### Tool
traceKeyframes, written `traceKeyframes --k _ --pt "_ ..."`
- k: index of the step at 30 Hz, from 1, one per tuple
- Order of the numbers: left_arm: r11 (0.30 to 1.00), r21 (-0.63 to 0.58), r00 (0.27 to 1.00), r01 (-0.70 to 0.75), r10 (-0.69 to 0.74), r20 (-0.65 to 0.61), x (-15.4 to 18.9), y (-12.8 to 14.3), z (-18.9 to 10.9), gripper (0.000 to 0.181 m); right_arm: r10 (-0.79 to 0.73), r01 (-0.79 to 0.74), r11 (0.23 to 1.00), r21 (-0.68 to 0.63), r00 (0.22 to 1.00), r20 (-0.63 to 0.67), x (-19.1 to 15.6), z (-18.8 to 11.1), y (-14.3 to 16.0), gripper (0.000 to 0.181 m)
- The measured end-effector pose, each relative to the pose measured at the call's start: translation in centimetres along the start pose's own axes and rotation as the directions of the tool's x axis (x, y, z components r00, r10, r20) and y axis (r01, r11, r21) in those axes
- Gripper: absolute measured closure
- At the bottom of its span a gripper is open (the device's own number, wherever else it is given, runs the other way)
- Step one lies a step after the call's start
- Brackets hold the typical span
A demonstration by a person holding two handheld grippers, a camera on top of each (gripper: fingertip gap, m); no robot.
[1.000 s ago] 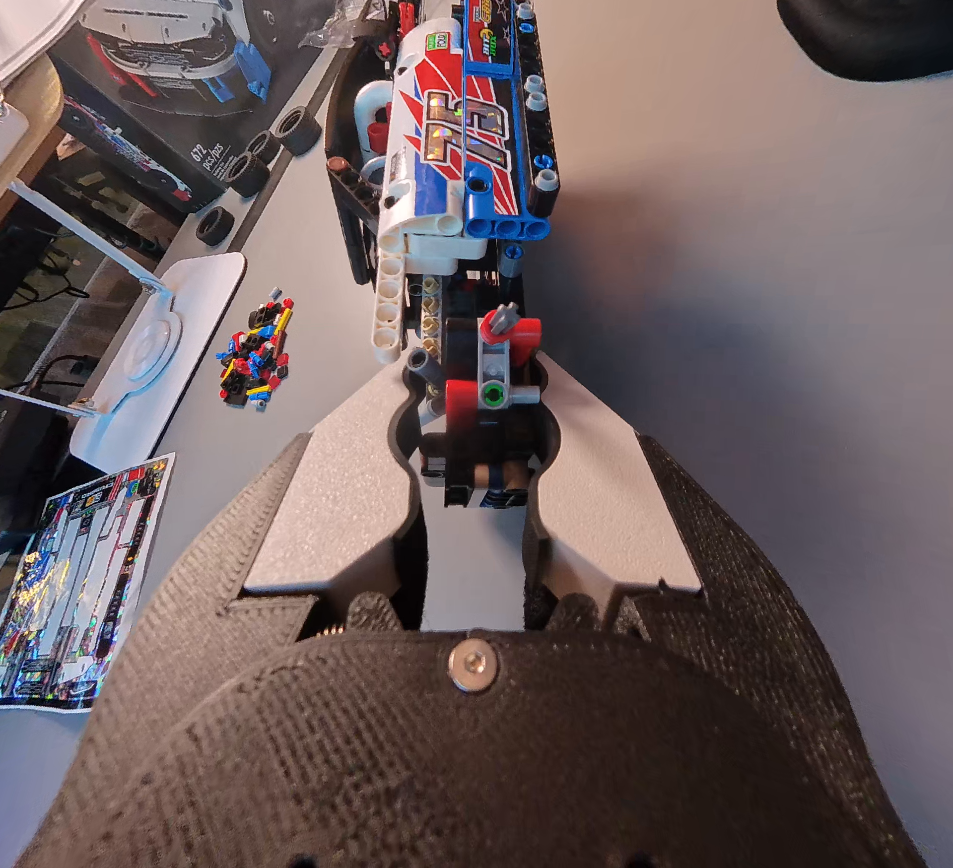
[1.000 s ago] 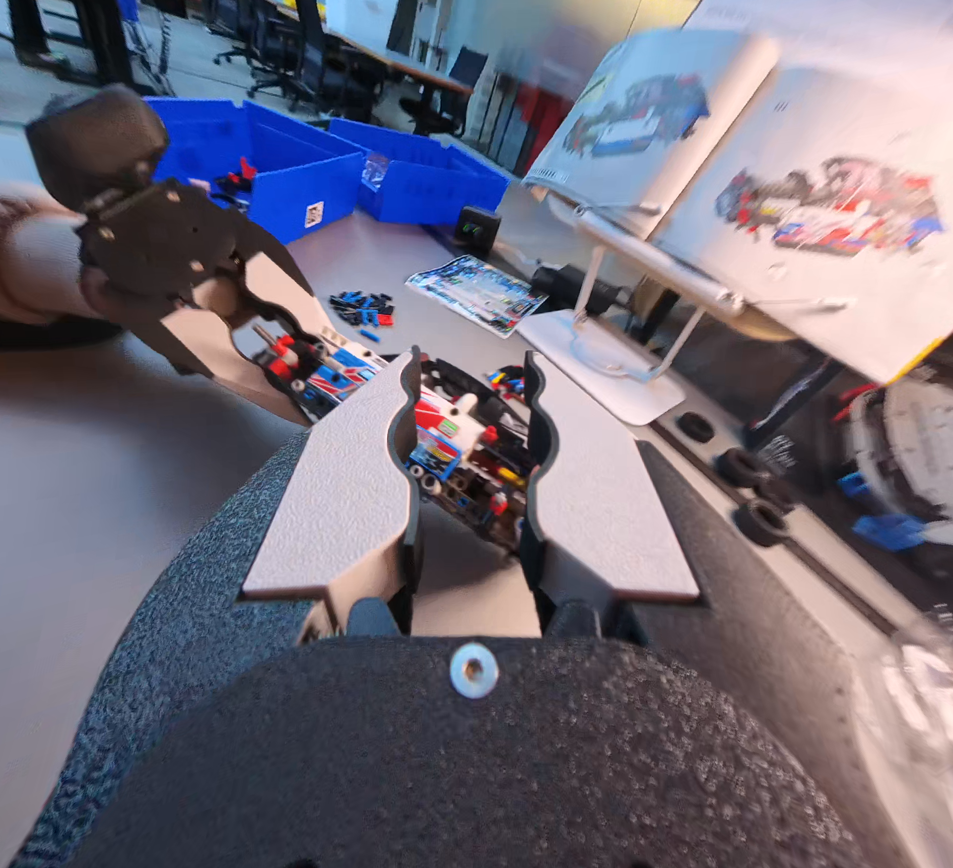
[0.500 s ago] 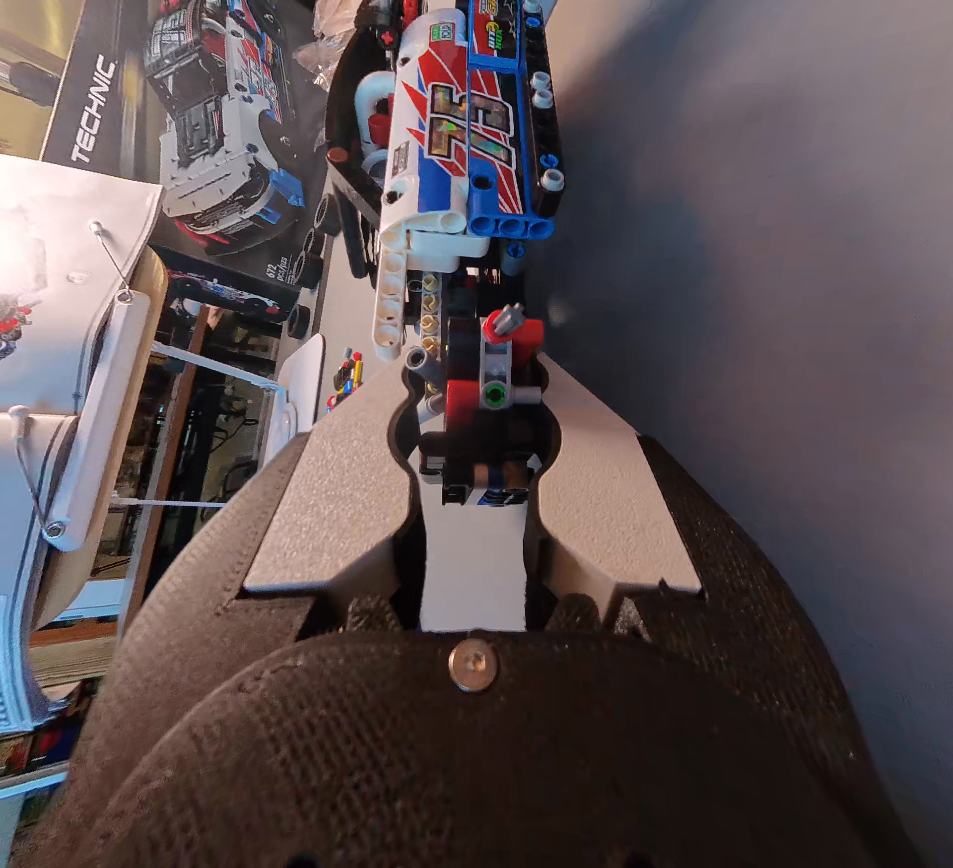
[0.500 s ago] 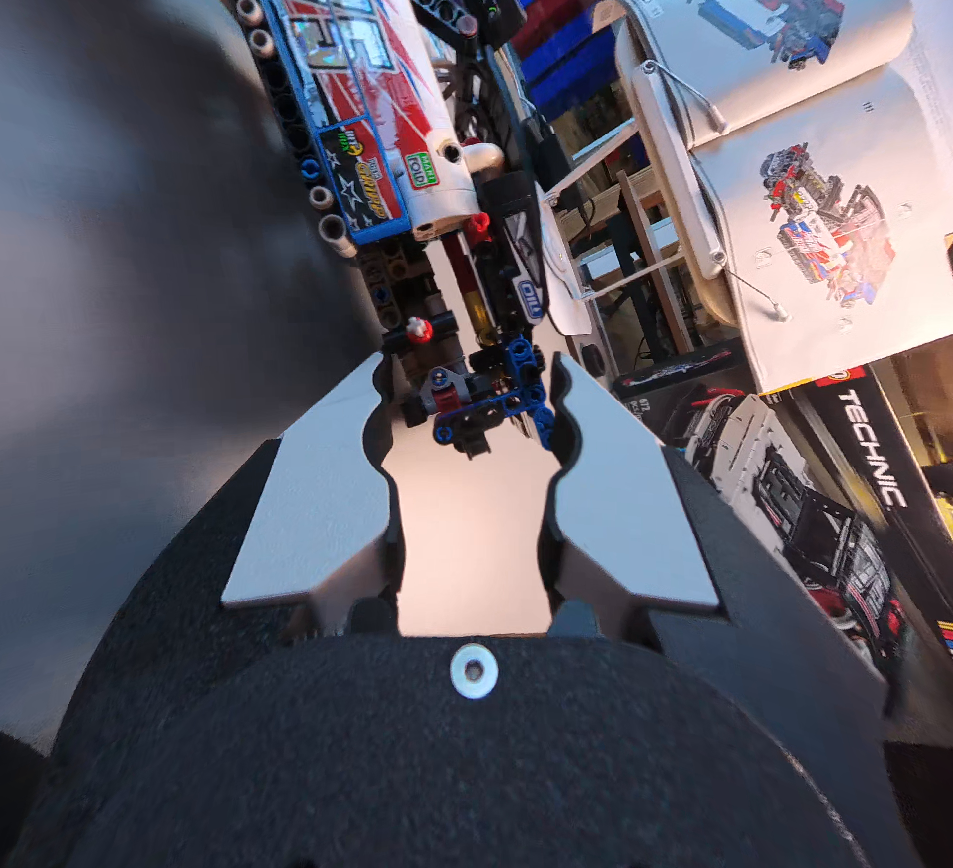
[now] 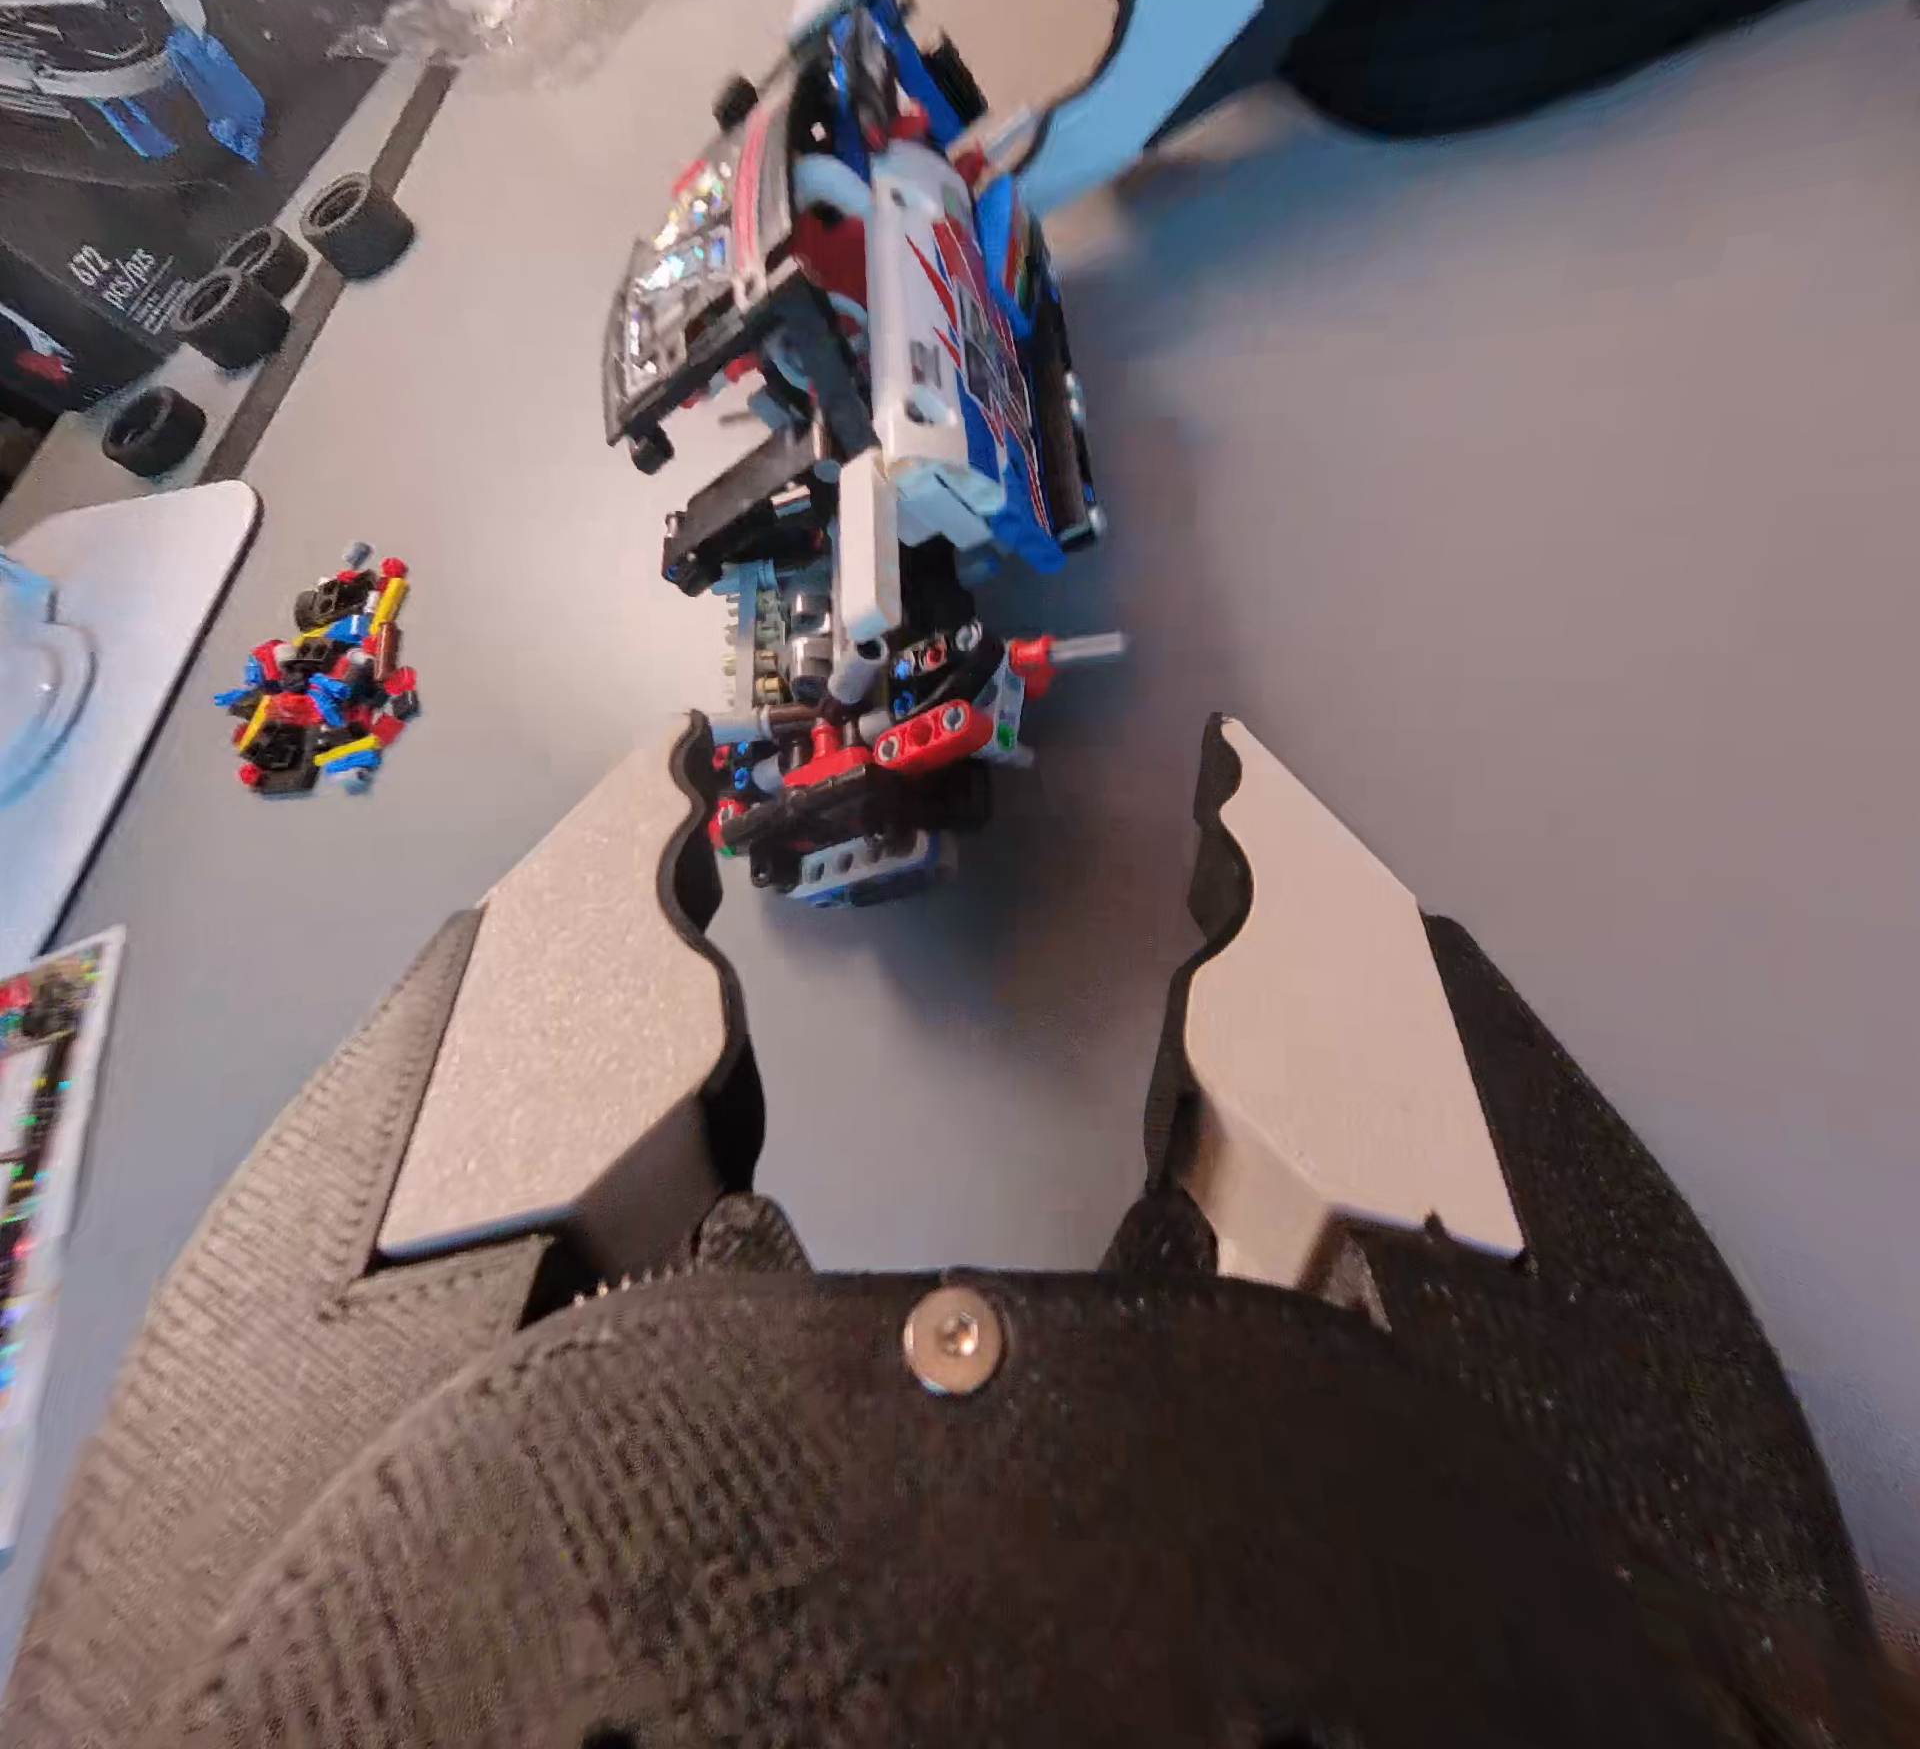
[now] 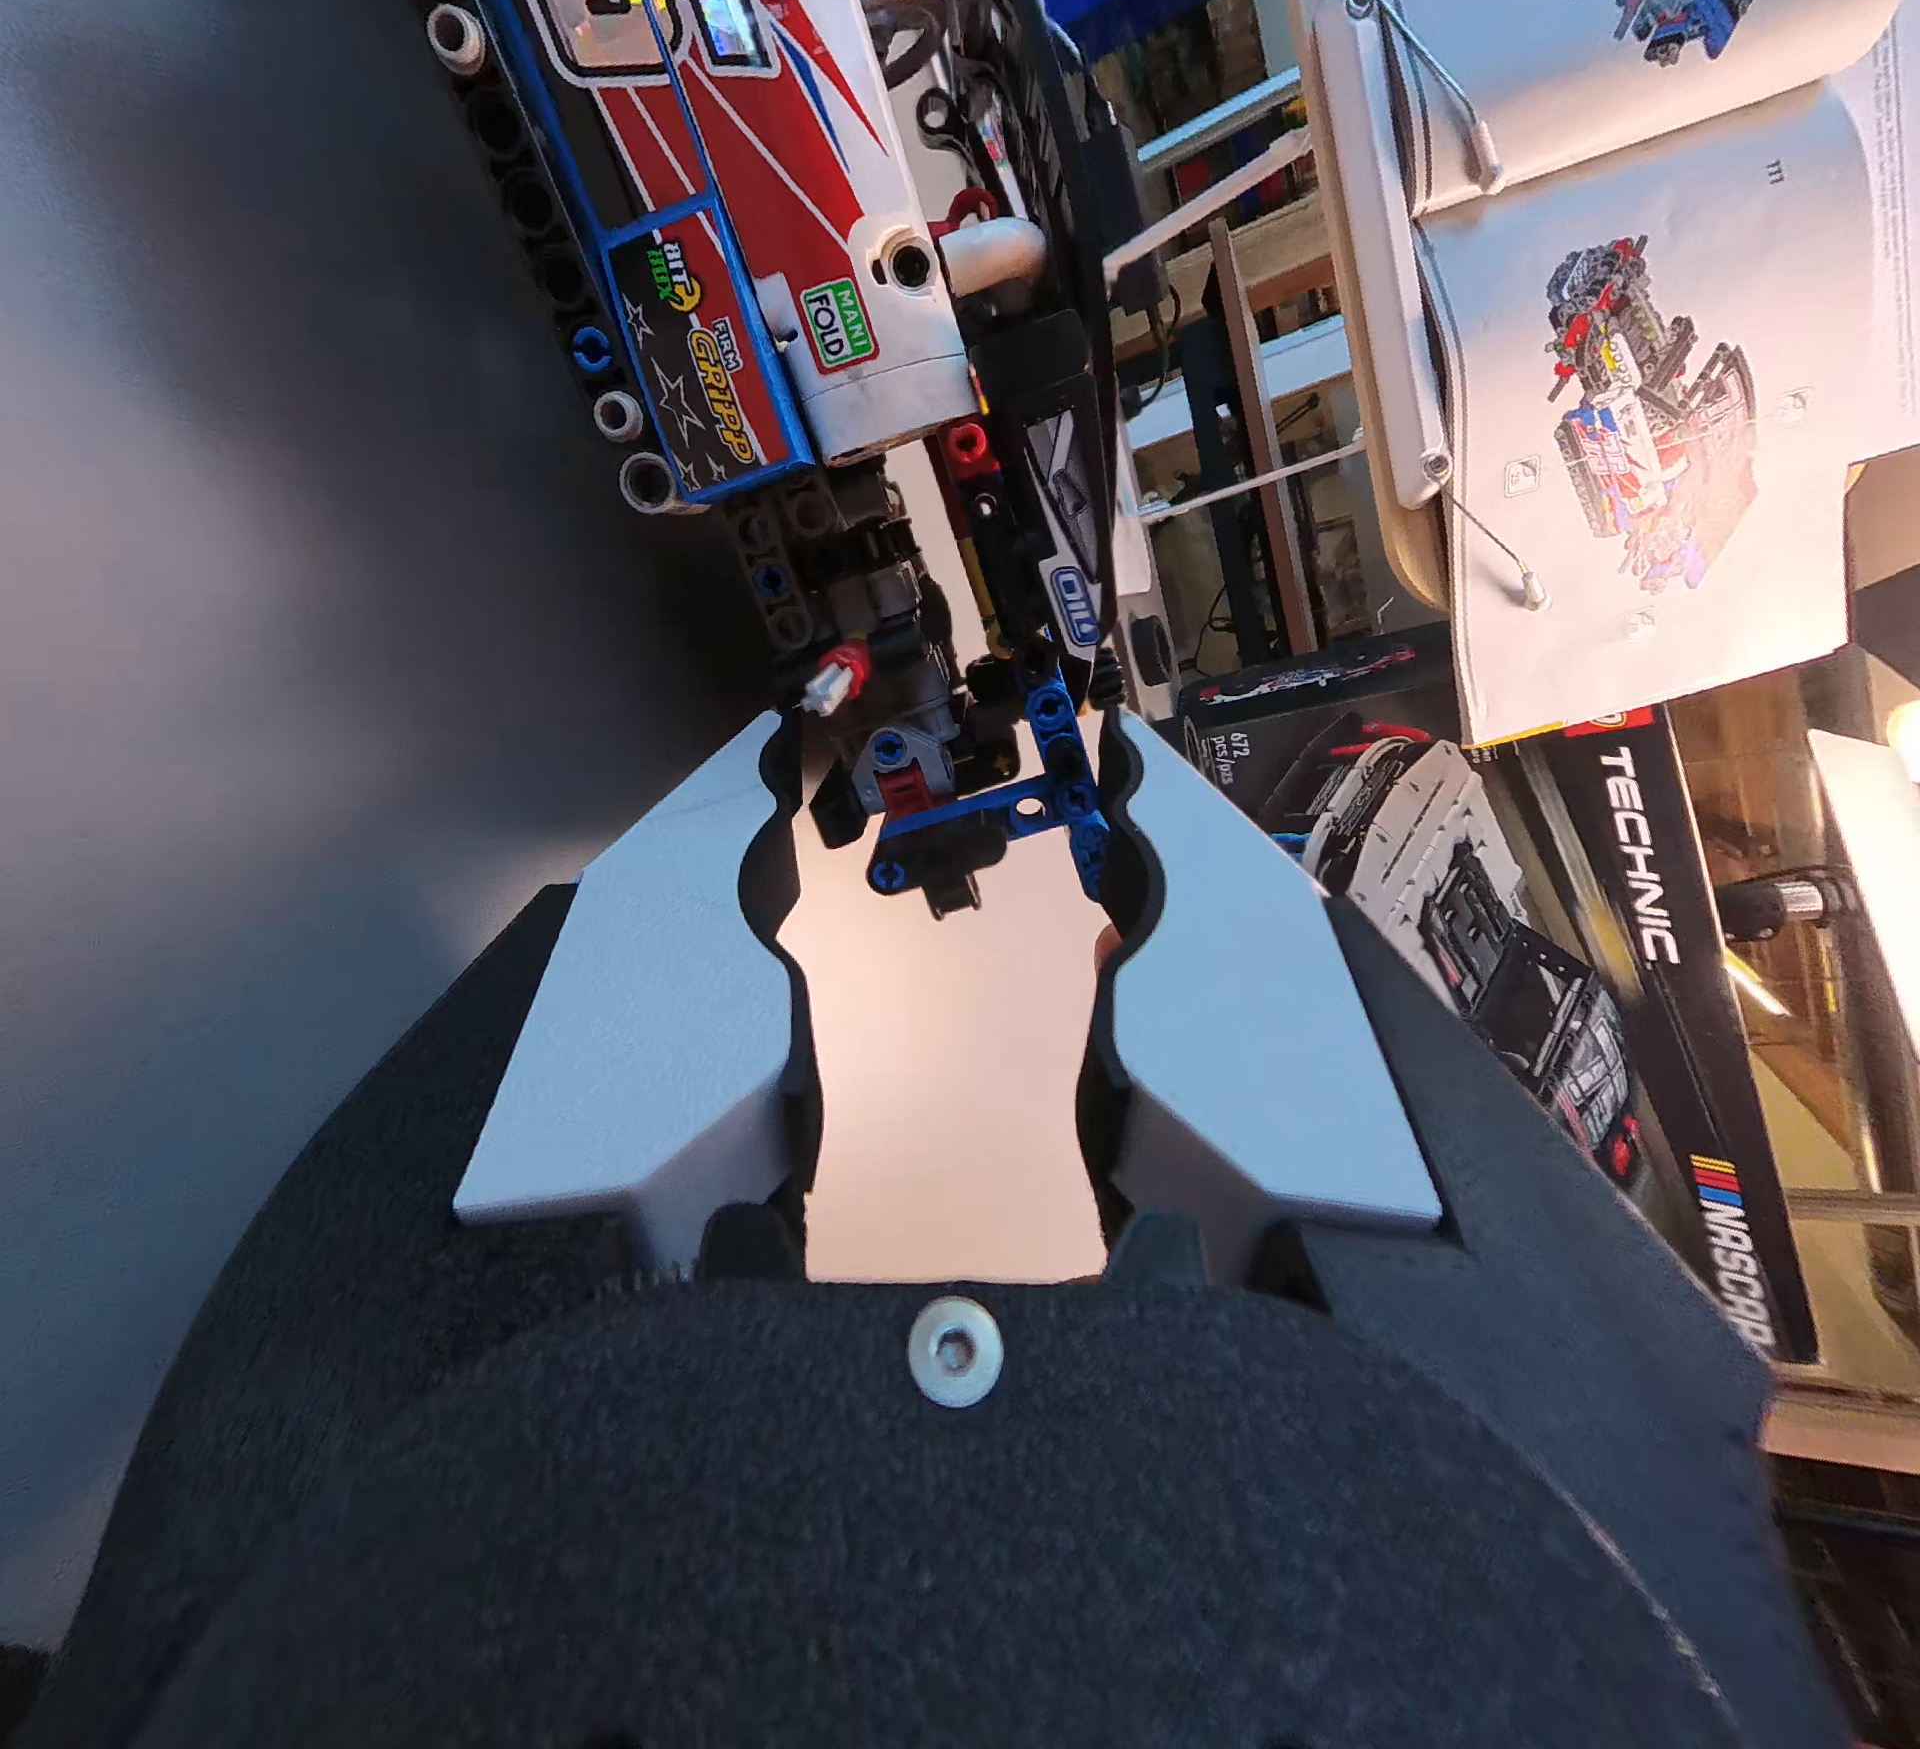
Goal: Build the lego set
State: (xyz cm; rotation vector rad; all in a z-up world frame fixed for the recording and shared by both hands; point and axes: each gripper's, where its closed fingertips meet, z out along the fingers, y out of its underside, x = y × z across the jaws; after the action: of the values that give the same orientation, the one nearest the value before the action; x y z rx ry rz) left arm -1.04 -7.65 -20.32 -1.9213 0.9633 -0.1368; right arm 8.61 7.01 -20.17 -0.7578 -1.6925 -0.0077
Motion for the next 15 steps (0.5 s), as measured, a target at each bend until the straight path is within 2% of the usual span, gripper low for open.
traceKeyframes --k 2,3,5,7,11,15 --pt "0.991 0.088 0.994 0.105 -0.106 -0.003 -1.0 -0.8 -0.6 0.092 0.035 -0.035 0.999 -0.004 0.998 0.051 -0.7 -0.1 -0.4 0.127" --pt "0.987 0.091 0.991 0.13 -0.131 0.008 -1.6 -0.5 -0.5 0.092 0.059 -0.057 0.998 -0.02 0.994 0.091 -1.4 -0.1 -0.5 0.126" --pt "0.989 0.045 0.989 0.14 -0.142 0.037 -2.4 1.0 0.0 0.095 0.067 -0.06 0.997 -0.055 0.987 0.144 -2.5 0.0 -0.4 0.126" --pt "0.988 -0.007 0.987 0.152 -0.151 0.054 -2.7 2.2 0.6 0.098 0.084 -0.081 0.996 -0.022 0.987 0.139 -2.3 -0.2 -1.1 0.138" --pt "0.987 -0.028 0.985 0.16 -0.158 0.065 -2.9 2.5 0.9 0.113 0.211 -0.216 0.976 0.002 0.956 0.204 -2.4 -0.5 -1.1 0.136" --pt "0.986 -0.029 0.984 0.164 -0.161 0.073 -2.9 2.6 1.4 0.121 0.304 -0.315 0.949 0.02 0.93 0.208 -1.7 -0.8 -0.9 0.148"
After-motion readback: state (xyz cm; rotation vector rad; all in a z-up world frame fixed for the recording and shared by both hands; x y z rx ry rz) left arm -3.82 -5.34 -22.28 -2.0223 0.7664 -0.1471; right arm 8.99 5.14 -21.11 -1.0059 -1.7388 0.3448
